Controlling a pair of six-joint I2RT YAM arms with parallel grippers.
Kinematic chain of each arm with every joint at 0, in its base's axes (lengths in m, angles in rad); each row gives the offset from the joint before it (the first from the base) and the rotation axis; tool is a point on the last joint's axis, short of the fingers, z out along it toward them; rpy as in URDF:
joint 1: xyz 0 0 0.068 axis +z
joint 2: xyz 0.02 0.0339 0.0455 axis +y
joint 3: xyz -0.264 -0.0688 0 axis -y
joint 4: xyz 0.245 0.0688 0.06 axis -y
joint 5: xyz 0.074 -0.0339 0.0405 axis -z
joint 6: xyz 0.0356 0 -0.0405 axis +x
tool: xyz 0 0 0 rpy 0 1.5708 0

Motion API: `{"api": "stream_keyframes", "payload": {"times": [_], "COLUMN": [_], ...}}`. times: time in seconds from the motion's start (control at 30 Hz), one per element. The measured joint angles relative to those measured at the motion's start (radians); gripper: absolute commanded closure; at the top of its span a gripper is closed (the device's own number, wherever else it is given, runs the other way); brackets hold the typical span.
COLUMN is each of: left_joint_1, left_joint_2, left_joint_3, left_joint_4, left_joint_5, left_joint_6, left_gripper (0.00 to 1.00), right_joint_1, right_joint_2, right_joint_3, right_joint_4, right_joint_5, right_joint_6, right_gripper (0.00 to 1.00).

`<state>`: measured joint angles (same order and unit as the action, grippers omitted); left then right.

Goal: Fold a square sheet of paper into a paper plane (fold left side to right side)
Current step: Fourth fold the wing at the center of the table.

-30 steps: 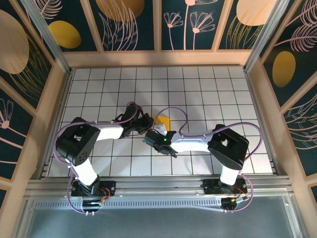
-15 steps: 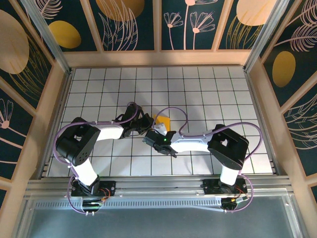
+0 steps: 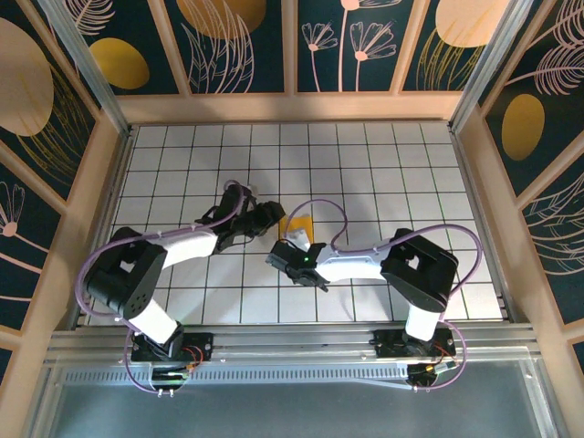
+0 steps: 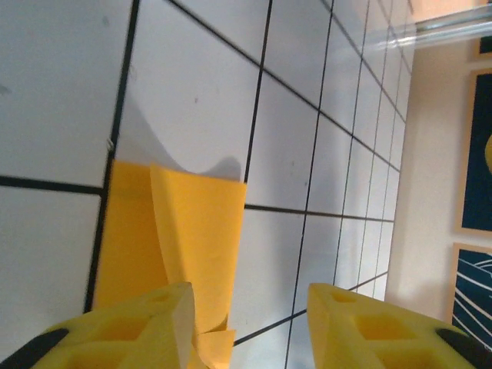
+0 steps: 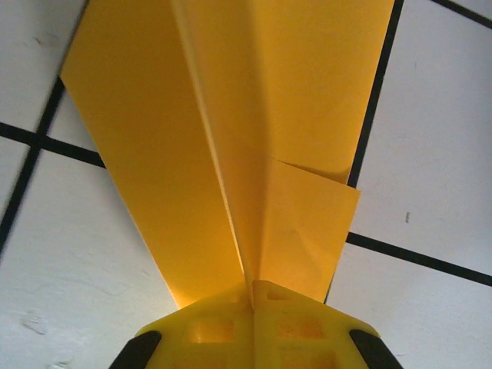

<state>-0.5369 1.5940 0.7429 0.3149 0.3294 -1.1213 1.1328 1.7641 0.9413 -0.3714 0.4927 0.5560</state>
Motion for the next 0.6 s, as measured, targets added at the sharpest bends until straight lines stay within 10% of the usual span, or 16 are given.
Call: {"api": "stream_keyframes", "payload": {"times": [0.6], "left_joint_1": [0.105], "left_joint_2": [-0.146], "left_joint_3": [-0.097], "left_joint_4": [-0.09], "left_joint_5": [-0.012], "left_joint_6": [0.071], "left_gripper": [0.5], "right_joint_1": [-0.17], "right_joint_2": [-0.191], "right_joint_3": [-0.233], "right_joint_4": [0.275], "right_joint_5": [-0.341], "right_joint_6": [-0.132], "right_gripper": [1.0]}}
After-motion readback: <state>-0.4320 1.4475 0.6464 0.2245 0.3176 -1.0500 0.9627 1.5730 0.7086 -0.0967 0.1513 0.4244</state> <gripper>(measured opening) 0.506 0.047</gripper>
